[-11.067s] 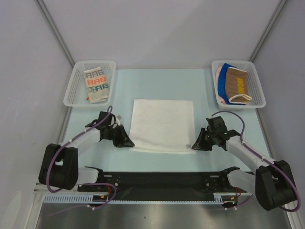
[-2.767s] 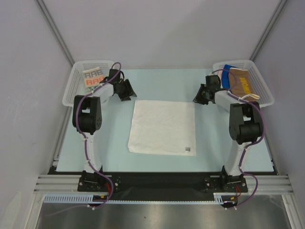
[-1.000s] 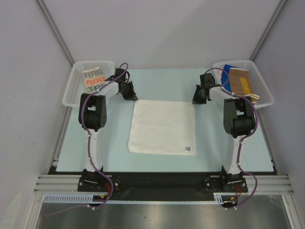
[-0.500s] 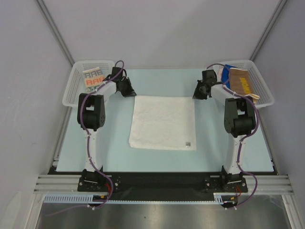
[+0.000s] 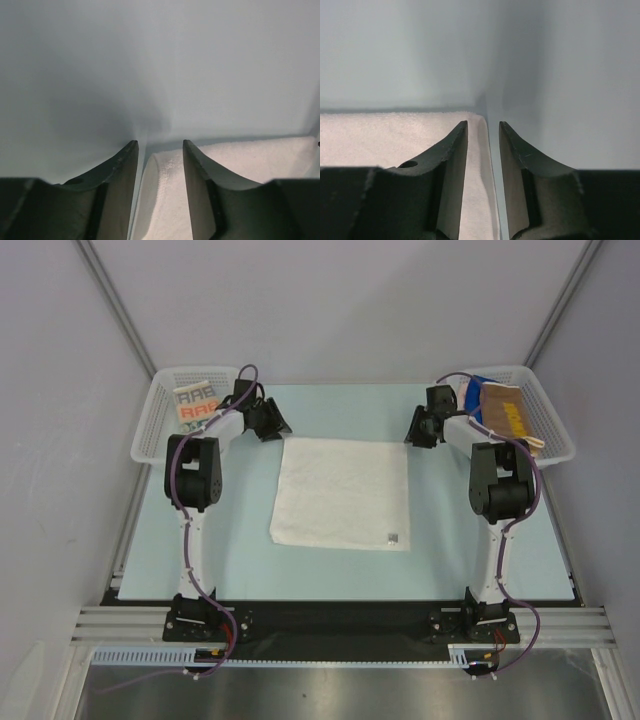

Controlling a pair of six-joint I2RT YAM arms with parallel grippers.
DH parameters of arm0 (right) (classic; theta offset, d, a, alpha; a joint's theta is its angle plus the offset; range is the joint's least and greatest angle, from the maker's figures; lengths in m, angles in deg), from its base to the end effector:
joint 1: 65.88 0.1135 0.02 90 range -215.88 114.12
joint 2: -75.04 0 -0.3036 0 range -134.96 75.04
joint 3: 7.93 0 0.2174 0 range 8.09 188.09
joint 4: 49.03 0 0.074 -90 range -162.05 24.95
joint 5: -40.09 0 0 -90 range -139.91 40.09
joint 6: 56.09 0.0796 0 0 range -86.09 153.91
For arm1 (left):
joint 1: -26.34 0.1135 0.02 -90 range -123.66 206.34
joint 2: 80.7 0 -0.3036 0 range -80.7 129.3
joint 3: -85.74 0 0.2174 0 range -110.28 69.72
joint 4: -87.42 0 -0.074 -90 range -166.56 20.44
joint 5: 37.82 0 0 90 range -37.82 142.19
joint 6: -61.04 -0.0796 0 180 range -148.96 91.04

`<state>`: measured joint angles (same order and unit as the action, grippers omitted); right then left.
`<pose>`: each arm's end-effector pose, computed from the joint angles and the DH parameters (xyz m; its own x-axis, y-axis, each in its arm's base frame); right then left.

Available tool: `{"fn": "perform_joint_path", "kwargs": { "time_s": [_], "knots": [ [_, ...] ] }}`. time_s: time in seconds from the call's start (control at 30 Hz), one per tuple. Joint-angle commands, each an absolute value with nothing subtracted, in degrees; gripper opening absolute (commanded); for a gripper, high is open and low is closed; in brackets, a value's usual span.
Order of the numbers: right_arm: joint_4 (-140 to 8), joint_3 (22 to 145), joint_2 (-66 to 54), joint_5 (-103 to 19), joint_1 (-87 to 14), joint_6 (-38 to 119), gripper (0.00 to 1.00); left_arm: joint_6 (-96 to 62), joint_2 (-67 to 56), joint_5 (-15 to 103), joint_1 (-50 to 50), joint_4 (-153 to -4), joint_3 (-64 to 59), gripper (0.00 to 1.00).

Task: Fold and stack the towels
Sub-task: Fold the towel

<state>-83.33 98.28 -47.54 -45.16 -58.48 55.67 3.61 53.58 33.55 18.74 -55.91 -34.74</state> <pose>0.4843 0.0695 0.1895 -0.7793 0.2713 -0.5649 0.1168 0.9485 0.2944 0.5301 -0.0964 0.1637 -0.8202 -0.4052 -0.4037 -0.1361 0.8238 -0.5503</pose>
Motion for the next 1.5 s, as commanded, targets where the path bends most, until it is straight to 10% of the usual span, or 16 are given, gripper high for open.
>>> {"fn": "perform_joint_path", "kwargs": {
  "time_s": [0.0, 1.47],
  "knots": [
    [-81.58, 98.97, -46.33, -45.70, -58.49, 54.57, 0.37, 3.64, 51.23, 35.04, 19.31, -57.75, -34.96, 0.49],
    [-84.12, 101.95, -50.38, -44.90, -57.88, 51.49, 0.31, -5.94, 55.00, 39.09, 16.41, -44.74, -40.40, 0.41]
  ]
}}
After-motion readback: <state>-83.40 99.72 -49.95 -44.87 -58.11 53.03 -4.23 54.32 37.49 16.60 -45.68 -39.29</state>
